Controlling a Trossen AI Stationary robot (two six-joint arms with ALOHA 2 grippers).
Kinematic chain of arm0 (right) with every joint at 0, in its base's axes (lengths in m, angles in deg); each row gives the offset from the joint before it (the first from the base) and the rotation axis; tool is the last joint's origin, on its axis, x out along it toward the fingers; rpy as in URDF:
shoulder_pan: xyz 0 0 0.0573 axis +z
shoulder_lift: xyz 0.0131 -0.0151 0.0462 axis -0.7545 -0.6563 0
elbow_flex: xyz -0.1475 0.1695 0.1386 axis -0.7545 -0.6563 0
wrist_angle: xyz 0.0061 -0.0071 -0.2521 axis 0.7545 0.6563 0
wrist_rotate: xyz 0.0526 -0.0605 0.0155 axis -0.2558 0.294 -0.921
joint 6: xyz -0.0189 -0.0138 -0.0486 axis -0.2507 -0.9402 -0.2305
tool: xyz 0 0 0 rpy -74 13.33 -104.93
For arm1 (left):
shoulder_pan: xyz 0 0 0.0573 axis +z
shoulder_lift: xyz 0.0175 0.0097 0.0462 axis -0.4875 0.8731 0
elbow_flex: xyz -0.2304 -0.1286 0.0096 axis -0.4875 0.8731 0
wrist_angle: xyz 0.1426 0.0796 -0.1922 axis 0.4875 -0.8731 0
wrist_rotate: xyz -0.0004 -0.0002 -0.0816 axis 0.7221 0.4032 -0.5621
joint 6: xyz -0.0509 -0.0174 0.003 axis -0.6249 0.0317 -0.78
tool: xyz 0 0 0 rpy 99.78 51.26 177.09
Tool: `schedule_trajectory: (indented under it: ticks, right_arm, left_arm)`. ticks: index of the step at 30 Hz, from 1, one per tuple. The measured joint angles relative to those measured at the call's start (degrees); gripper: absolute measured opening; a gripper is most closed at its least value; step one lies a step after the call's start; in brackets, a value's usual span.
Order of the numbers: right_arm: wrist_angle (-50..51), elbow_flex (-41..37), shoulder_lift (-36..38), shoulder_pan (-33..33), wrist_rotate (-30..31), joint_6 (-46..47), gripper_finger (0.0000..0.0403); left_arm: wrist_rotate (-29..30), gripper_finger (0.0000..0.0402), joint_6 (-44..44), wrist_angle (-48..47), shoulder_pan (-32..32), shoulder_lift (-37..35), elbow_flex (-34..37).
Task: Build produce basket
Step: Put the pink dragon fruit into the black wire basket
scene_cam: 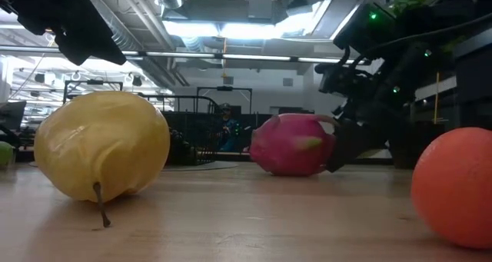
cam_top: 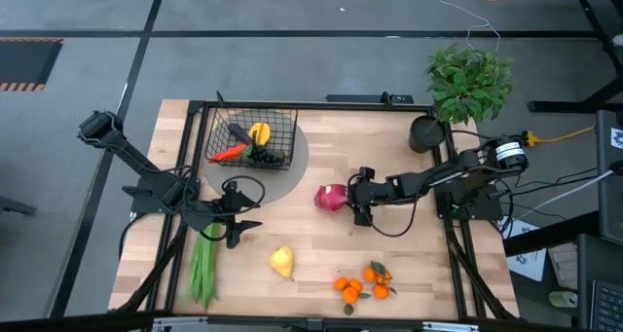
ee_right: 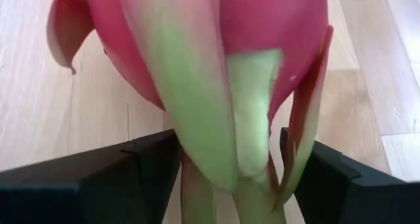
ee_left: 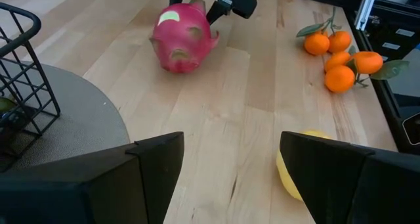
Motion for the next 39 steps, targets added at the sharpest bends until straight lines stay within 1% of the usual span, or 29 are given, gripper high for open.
schedule_trajectory:
  ticks: [5,10,20,23,26,28,34,35,36,39]
  right_arm:
    - [0.0,0.0,0.0,0.1,-0.5,-1.1,0.0244]
    - [-1.2,0.2,0.1,0.1,-4.9,-1.2,0.0244]
    - [-1.4,3.5,0.1,0.1,-5.0,-2.8,0.0244]
    - [-1.2,3.5,0.1,0.1,-5.0,-2.2,0.0233]
    - [-0.8,3.5,0.1,0.1,-5.0,-0.7,0.02]
    - [-0.4,3.5,0.1,0.1,-5.0,0.5,0.0167]
    - [-0.1,3.5,0.1,0.1,-5.0,3.4,0.0035]
    - [-0.4,3.5,0.1,0.1,-4.9,3.4,0.0022]
    - [-0.6,3.7,0.2,0.3,-4.8,3.3,0.0019]
    - [-0.2,6.3,1.2,0.8,-1.0,1.8,0.0019]
  left_arm:
    - [0.0,0.0243,0.0,0.0,0.0,0.0,0.0]
    - [0.0,0.0243,0.0,0.0,0.0,0.0,0.0]
    - [0.0,0.0243,0.0,0.0,0.0,0.0,0.0]
    - [0.0,0.0243,0.0,0.0,0.0,0.0,0.0]
    - [0.0,0.0243,0.0,0.0,0.0,0.0,0.0]
    - [0.0,0.0243,0.0,0.0,0.0,0.0,0.0]
    - [0.0,0.0243,0.0,0.0,0.0,0.0,0.0]
    - [0.0,0.0243,0.0,0.0,0.0,0.0,0.0]
    - [0.0,0.0243,0.0,0.0,0.0,0.0,0.0]
    - [0.0,0.0243,0.0,0.0,0.0,0.0,0.0]
